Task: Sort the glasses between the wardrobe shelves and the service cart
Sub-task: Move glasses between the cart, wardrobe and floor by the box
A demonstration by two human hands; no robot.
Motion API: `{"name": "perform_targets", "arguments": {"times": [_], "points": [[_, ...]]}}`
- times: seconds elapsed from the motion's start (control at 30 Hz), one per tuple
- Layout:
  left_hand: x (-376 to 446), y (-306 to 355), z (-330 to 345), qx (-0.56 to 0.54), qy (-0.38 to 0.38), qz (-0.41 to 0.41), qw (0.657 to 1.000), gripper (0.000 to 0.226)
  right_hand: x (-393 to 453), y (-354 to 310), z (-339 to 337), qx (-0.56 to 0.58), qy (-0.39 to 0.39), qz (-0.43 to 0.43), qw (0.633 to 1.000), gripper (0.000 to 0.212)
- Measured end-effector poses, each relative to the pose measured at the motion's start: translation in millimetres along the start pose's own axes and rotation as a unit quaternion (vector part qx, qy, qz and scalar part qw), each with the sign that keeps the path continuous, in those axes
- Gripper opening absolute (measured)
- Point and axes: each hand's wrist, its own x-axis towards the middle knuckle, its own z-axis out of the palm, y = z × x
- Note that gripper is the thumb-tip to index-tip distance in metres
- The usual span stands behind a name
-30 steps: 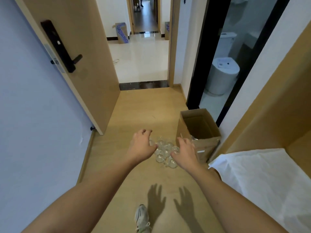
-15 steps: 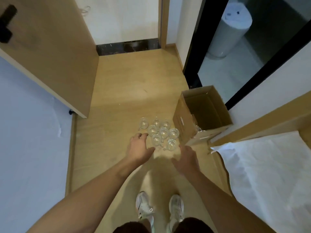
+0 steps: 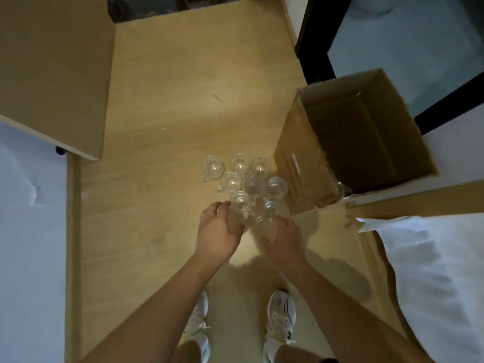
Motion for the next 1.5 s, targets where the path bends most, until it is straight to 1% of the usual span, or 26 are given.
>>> {"name": "perform_targets", "arguments": {"times": [0.1,0.2,0.4,0.47,0.6,0.67,0.73,0.83,0.9,0.93,1.0,1.03,1.1,1.17,1.2,1.27,1.33,1.4,1.43,1.5], "points": [[29.0,-33.3,47.2,0.0,0.008,0.008,1.0,0.062,39.6,19.4,51.2,-0.012,0.0,0.003,1.0,0.063],[51.2,-69.5,95.5,0.009,0.004,0.012,1.0,0.062,71.7,38.7,102.4,-0.013,0.002,0.016,1.0,0.061],[84.2,-132.3,192.9,0.002,-0.025,0.024,0.999,0.064,128.7,74.3,190.6,0.002,0.021,0.021,1.0,0.06],[96.3,-144.9,221.3,0.003,-0.023,0.027,0.999,0.061,145.5,87.9,214.0,-0.005,0.033,0.011,0.999,0.058],[120.4,-159.2,273.4,-0.018,0.01,0.047,0.999,0.057,176.3,111.6,249.1,-0.034,0.056,-0.036,0.997,0.06],[134.0,-163.9,297.1,-0.029,0.02,0.055,0.998,0.055,190.5,121.3,262.4,-0.027,0.062,-0.052,0.996,0.06],[146.5,-166.1,315.1,-0.057,0.031,0.046,0.997,0.047,198.7,129.0,274.5,0.008,0.08,-0.063,0.995,0.056],[160.3,-162.3,333.9,-0.156,0.057,-0.026,0.986,0.025,204.5,133.8,289.8,0.094,0.139,-0.064,0.984,0.049],[164.0,-156.4,341.7,-0.227,0.063,-0.087,0.968,0.014,207.5,132.2,299.3,0.176,0.188,-0.036,0.966,0.044],[164.2,-154.1,345.1,-0.259,0.064,-0.111,0.957,0.008,208.5,129.7,304.0,0.23,0.21,-0.014,0.95,0.04],[165.6,-154.3,352.6,-0.318,0.075,-0.14,0.935,0.005,212.2,123.4,312.8,0.338,0.249,0.028,0.907,0.03],[166.1,-156.7,356.9,-0.338,0.076,-0.148,0.927,0.01,214.4,120.6,316.7,0.381,0.264,0.049,0.885,0.025],[168.0,-161.0,363.4,-0.345,0.079,-0.149,0.923,0.026,221.4,119.4,321.5,0.452,0.277,0.09,0.843,0.021],[170.6,-163.5,365.6,-0.348,0.089,-0.147,0.922,0.027,228.2,119.3,322.6,0.499,0.256,0.13,0.818,0.022],[172.2,-163.6,364.6,-0.364,0.094,-0.151,0.914,0.024,231.7,118.8,322.3,0.524,0.234,0.15,0.805,0.024],[176.5,-163.3,361.7,-0.43,0.099,-0.174,0.88,0.014,236.7,116.9,319.8,0.59,0.184,0.176,0.766,0.029],[178.6,-161.2,359.0,-0.491,0.093,-0.192,0.845,0.009,239.5,114.0,316.2,0.636,0.142,0.181,0.737,0.032],[181.1,-159.9,357.3,-0.53,0.076,-0.202,0.82,0.01,241.7,110.0,312.7,0.67,0.116,0.183,0.71,0.031],[182.5,-160.3,356.8,-0.541,0.067,-0.204,0.813,0.014,242.8,108.6,311.7,0.685,0.113,0.186,0.696,0.029],[186.3,-161.6,357.5,-0.547,0.056,-0.202,0.81,0.019,244.6,109.6,311.9,0.693,0.112,0.189,0.686,0.026]]}}
